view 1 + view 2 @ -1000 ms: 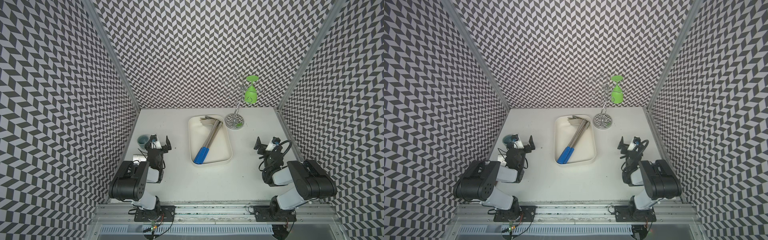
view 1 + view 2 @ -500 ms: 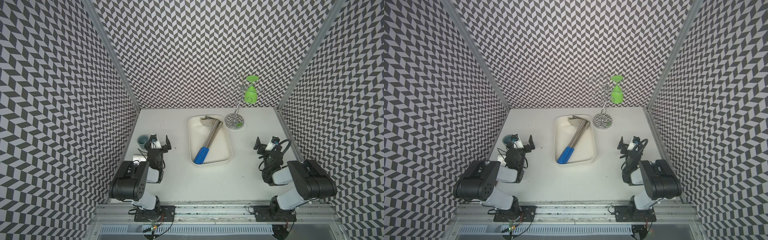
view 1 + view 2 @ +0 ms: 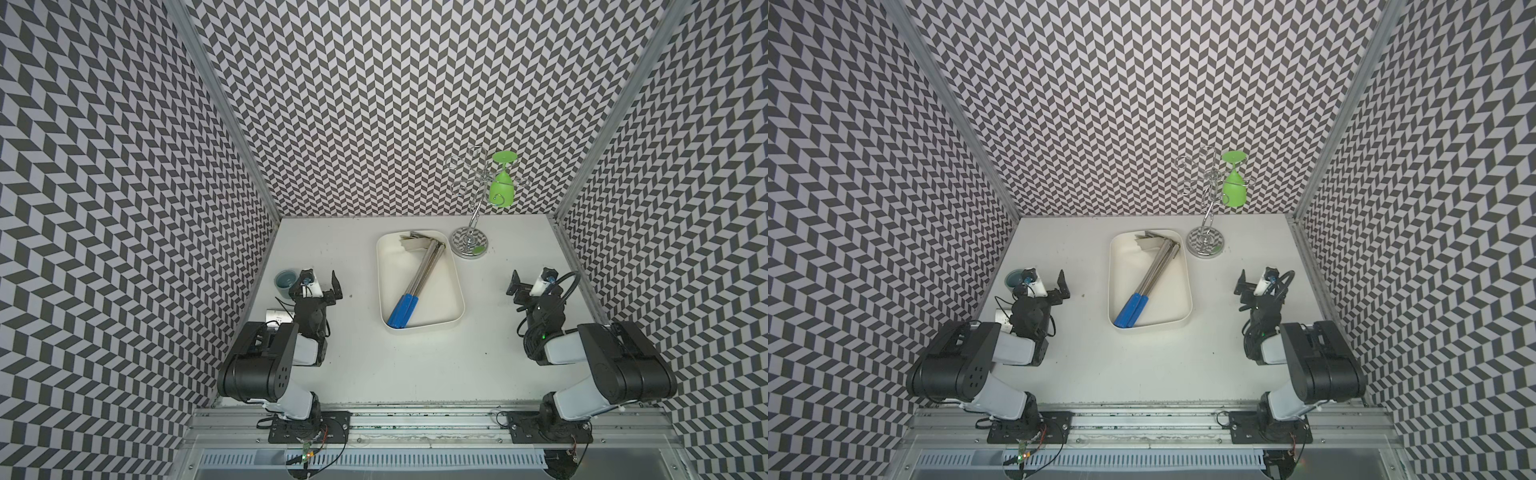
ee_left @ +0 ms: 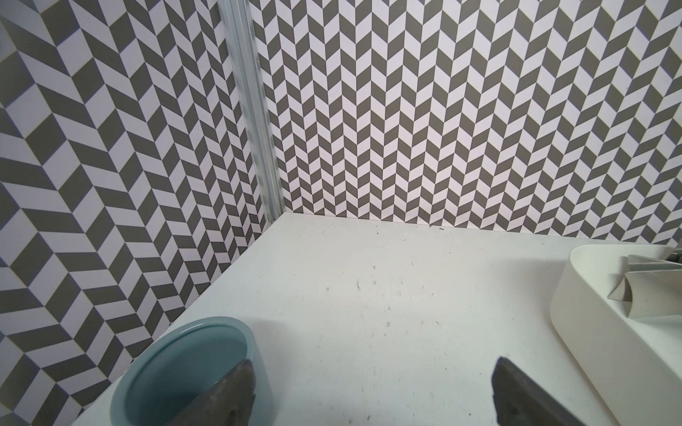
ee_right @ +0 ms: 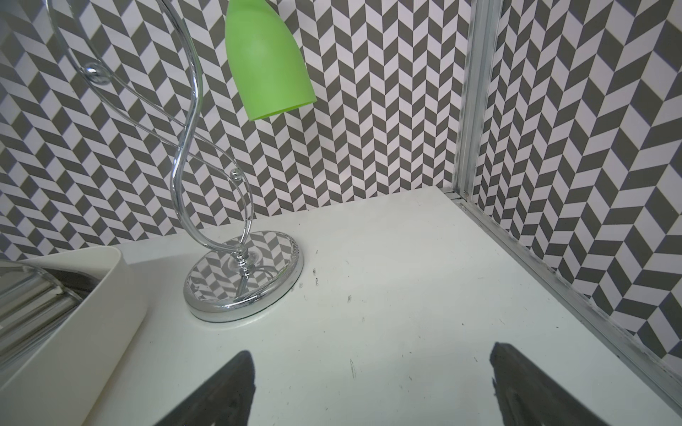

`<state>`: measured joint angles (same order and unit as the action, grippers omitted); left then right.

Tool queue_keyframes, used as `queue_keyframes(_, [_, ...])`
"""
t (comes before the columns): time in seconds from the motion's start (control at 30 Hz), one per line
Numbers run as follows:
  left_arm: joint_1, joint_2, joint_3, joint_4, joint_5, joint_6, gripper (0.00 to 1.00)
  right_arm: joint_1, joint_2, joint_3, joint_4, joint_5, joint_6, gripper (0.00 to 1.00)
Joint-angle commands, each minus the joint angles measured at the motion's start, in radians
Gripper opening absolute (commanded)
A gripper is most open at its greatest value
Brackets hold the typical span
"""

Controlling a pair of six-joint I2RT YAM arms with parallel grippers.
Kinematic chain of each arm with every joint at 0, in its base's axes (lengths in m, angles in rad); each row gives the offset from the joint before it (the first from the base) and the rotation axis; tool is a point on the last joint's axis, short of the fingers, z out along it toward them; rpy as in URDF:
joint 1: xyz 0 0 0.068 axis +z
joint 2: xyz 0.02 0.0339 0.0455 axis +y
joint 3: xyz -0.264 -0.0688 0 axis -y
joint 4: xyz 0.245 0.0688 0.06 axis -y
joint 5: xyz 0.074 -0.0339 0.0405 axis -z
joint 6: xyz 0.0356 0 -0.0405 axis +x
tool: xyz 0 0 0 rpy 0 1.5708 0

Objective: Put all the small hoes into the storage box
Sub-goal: Reset both arms

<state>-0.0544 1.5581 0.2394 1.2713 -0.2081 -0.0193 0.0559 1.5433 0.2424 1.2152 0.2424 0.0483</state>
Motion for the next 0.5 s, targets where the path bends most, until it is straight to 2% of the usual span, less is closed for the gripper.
queue_keyframes(0.0, [-0.001, -0.003, -0.002, 0.021, -0.002, 0.006, 1.0, 0.005, -0.01, 0.0, 0.059, -0.014, -0.009, 0.99])
queue_keyframes(0.07, [0.0, -0.004, -0.002, 0.021, -0.002, 0.005, 1.0, 0.004, 0.007, 0.023, 0.04, -0.177, -0.072, 0.99])
queue_keyframes(0.1, [0.0, -0.002, -0.002, 0.02, -0.002, 0.005, 1.0, 0.002, 0.004, 0.018, 0.042, -0.189, -0.079, 0.99])
queue_keyframes(0.2, [0.0, -0.004, -0.002, 0.02, -0.002, 0.006, 1.0, -0.003, 0.008, 0.019, 0.053, -0.171, -0.065, 0.99])
queue_keyframes(0.3, [0.0, -0.003, -0.001, 0.02, -0.002, 0.005, 1.0, -0.003, 0.023, -0.003, 0.12, -0.117, -0.047, 0.99])
queue_keyframes(0.37, [-0.001, -0.004, -0.002, 0.02, -0.002, 0.006, 1.0, -0.003, 0.029, -0.043, 0.185, -0.038, -0.015, 0.99])
queue_keyframes(0.47, [-0.001, -0.003, -0.002, 0.02, -0.002, 0.005, 1.0, -0.001, 0.03, -0.049, 0.187, -0.02, -0.009, 0.99])
